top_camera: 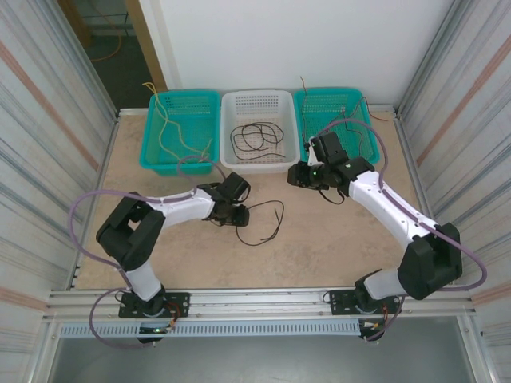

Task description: Untangle the cables

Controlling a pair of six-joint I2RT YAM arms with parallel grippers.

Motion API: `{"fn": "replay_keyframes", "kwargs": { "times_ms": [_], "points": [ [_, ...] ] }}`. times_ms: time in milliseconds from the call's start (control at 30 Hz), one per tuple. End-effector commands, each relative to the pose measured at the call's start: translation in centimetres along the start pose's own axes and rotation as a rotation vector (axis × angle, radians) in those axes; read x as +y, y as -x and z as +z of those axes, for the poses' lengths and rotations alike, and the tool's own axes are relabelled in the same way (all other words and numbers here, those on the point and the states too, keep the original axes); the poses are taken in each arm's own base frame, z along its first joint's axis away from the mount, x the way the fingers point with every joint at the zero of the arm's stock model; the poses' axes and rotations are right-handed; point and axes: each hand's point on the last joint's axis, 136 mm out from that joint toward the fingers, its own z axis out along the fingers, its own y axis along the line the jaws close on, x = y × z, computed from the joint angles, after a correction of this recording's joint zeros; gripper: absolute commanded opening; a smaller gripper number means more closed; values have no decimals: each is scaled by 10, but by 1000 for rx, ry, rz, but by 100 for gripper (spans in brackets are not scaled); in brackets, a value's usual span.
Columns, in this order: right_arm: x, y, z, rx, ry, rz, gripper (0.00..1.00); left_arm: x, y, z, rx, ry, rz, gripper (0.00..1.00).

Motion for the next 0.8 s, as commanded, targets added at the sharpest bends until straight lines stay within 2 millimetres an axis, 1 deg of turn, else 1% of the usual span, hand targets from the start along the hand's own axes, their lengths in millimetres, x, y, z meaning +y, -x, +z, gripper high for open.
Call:
{"fn": "replay_keyframes", "kwargs": {
  "times_ms": [0, 33, 100, 167, 200, 267, 300, 333, 400, 467, 533, 633, 700, 767],
  "points": [
    [9, 15, -17, -73, 23, 12, 39, -4, 21, 0, -56, 35, 45, 32],
    [11, 16, -18, -76, 28, 13, 39, -5, 22, 1, -54, 40, 53, 28],
    [12, 17, -20, -83, 34, 15, 39, -4, 23, 4, -51, 54, 60, 18],
    [12, 18, -24, -94, 36, 14, 39, -1, 23, 6, -49, 71, 67, 4],
    [12, 18, -25, -99, 37, 13, 39, 0, 23, 4, -54, 79, 70, 0],
    [15, 18, -29, -110, 51, 6, 39, 1, 30, -9, -98, 85, 68, 0],
    [19, 19, -32, -115, 68, -2, 40, -1, 36, -21, -136, 72, 66, 0],
    [23, 19, -34, -118, 91, -12, 41, -5, 43, -37, -185, 48, 66, 0],
    [37, 20, -40, -133, 150, -42, 45, -19, 60, -79, -308, -32, 71, 0],
    [53, 21, -46, -149, 194, -80, 49, -36, 76, -133, -441, -129, 91, 0],
    [65, 21, -48, -147, 219, -112, 53, -51, 88, -182, -545, -217, 126, 0],
    [84, 23, -51, -150, 259, -140, 56, -77, 94, -252, -649, -349, 234, 0],
    [96, 27, -56, -161, 290, -156, 57, -87, 94, -289, -697, -403, 287, 0],
    [107, 30, -61, -170, 317, -173, 59, -91, 93, -316, -740, -429, 318, 0]
  ]
}}
